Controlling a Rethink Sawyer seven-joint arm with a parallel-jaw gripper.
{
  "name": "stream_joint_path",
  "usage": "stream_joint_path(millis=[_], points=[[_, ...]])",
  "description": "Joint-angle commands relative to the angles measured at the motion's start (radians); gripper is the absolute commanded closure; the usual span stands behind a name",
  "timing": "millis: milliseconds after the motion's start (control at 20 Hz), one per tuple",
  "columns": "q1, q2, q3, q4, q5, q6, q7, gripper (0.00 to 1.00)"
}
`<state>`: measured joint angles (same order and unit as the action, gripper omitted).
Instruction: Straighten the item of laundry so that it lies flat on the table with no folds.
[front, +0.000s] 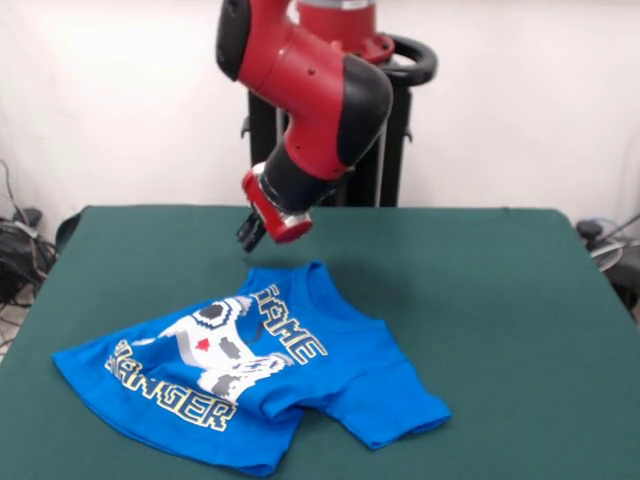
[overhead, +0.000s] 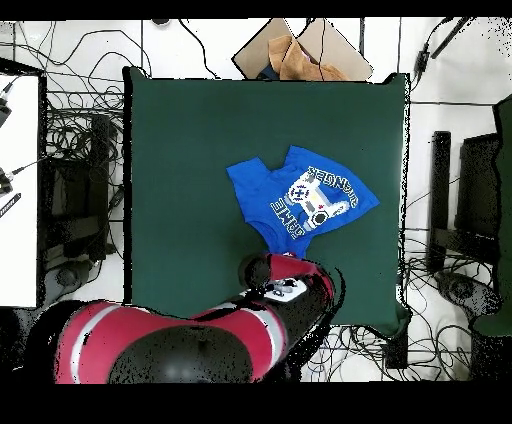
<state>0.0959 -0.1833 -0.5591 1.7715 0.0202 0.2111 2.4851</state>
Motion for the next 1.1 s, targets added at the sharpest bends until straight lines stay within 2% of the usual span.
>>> stream_joint_path(millis=[50, 300, 600, 700, 800, 950, 1100], points=[[0.081, 0.096, -0.086, -0.122, 0.087, 0.128, 0.188, 1.00], [0.042, 0.049, -0.041, -0.103, 0.095, 0.131, 0.163, 1.00], [-0.072, -0.075, 0.079, -0.061, 0.054, 0.142, 0.062, 1.00], [-0.163, -0.148, 0.179, -0.015, 0.032, 0.107, 0.007, 1.00], [-0.318, -0.240, 0.346, 0.052, -0.007, 0.051, -0.082, 1.00], [-0.510, -0.307, 0.547, 0.117, -0.055, 0.015, -0.162, 1.00], [-0.583, -0.328, 0.619, 0.131, -0.100, 0.007, -0.165, 1.00]])
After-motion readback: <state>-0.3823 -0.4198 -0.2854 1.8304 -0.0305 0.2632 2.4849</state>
